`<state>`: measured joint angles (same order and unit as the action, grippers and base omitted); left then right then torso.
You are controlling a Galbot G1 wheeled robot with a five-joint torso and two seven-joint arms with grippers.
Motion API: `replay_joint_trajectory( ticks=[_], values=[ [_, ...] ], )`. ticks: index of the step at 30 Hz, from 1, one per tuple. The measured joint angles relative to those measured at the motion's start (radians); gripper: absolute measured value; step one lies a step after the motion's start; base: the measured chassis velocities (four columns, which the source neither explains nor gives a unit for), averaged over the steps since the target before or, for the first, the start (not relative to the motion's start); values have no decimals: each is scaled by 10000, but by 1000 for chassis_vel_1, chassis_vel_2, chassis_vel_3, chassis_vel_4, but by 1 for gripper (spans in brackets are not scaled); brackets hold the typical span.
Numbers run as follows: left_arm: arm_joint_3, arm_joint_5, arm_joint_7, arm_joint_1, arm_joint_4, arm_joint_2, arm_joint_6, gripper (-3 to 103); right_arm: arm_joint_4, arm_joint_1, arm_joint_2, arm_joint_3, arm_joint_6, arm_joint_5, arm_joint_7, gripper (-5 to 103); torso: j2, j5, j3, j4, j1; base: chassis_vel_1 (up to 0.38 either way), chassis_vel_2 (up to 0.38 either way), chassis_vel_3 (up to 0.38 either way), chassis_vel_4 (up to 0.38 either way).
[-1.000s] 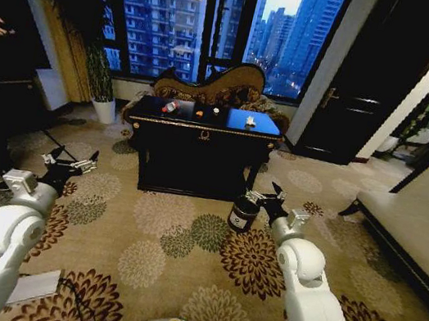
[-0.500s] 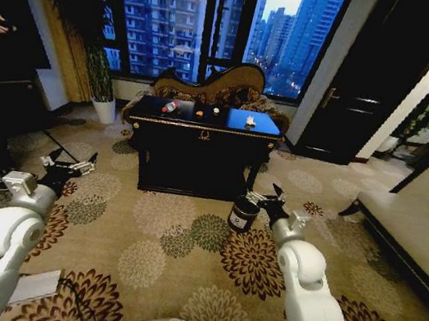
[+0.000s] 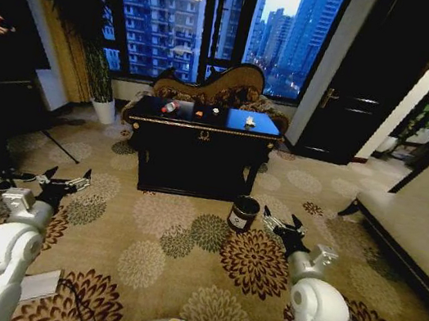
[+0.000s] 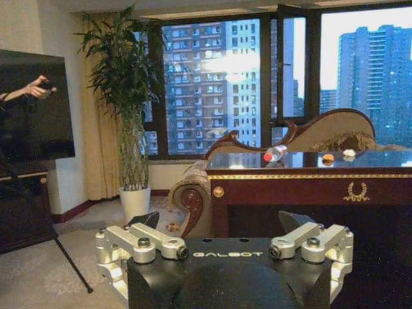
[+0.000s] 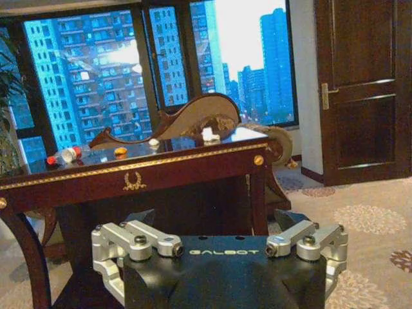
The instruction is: Move to the front of the table and place the trash on the table into the trash bin.
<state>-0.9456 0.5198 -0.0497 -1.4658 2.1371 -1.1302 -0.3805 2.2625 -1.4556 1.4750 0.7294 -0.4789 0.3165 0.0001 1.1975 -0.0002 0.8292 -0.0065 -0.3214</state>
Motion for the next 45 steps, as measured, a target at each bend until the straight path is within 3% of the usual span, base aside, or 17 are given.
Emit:
replay_joint_trajectory(
  ticks=[15, 45],
  values=[
    [34, -52, 116, 1, 16, -32, 75, 100, -157, 13, 37, -141, 269, -80, 0, 100, 2, 0, 0, -1, 0, -28, 19, 27, -22],
    [29, -67, 173, 33, 125, -104, 81, 100, -211, 11, 149, -413, 302, -166, -1, 100, 1, 1, 0, 0, 1, -190, 190, 188, -184]
  ],
)
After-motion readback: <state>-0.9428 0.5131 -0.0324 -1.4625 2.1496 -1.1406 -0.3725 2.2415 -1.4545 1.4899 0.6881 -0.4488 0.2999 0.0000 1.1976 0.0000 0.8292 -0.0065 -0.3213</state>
